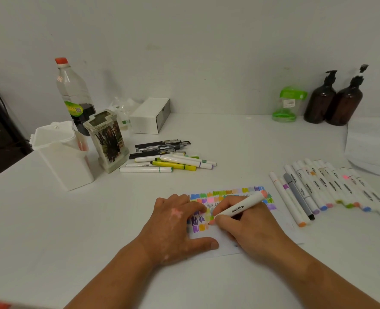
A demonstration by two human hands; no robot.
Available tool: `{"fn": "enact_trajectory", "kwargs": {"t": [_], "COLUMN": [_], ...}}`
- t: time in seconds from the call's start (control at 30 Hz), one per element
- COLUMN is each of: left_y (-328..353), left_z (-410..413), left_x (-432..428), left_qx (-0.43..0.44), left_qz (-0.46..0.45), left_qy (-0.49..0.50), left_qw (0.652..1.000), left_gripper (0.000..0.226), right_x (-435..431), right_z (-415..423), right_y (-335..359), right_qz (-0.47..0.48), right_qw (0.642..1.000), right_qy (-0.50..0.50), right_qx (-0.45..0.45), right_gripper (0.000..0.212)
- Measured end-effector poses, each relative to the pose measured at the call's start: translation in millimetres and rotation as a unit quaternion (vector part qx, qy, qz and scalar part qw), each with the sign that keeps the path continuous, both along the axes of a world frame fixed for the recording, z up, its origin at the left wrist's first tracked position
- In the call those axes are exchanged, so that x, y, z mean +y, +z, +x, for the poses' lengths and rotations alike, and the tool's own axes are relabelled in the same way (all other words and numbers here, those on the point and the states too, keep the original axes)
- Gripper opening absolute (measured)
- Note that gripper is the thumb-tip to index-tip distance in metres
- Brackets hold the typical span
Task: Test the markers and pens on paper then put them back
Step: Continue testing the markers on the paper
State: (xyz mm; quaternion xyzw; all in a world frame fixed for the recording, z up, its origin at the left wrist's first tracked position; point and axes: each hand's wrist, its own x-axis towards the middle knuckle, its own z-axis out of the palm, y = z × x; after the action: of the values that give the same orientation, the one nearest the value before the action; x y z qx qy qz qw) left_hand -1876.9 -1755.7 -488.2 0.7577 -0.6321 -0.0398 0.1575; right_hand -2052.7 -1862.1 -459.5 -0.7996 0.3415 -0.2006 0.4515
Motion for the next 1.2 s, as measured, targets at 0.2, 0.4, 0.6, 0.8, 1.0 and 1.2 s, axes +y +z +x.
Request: {"fn": "enact_trajectory", "kwargs": {"t": [0.2,0.4,0.6,0.8,1.0,1.2], "left_y": [-0.5,-0.2,7.5,15.3,14.3,15.4], "left_z": [-0.2,0.6,-0.8,9.0,6.3,6.4], "left_x": [0.1,0.7,3.1,11.5,10.0,11.6], "left_qx": [0.004,-0.001,0.041,0.307,0.371,0.421], "left_qz": [0.005,0.004,-0.017,-0.136,-0.168,-0.163], "left_qy": [-0.001,-0.001,-0.016,0.024,0.033,0.011], "left_qw": [1.000,1.000,0.999,0.942,0.913,0.892], "left_gripper": [0.087,0.087,0.071,0.044,0.037,0.027], "right_x": [-0.3,-0.6,-2.4,-11.0,-11.6,-11.2], "right_z": [-0.5,0.6,-0.6,-2.6,-2.1,-3.8], "right_y": [-1.2,-2.6,-1.7,1.4,2.4,4.7], "right_qz": [-0.012,-0.014,0.037,0.209,0.187,0.230], "right_qw": [1.000,1.000,0.997,0.950,0.943,0.920], "right_qy": [-0.002,-0.007,-0.018,-0.056,-0.021,0.002], "right_qx": [0.002,0.001,-0.058,-0.227,-0.274,-0.317], "right_gripper": [0.013,0.013,0.022,0.023,0.004,0.008]}}
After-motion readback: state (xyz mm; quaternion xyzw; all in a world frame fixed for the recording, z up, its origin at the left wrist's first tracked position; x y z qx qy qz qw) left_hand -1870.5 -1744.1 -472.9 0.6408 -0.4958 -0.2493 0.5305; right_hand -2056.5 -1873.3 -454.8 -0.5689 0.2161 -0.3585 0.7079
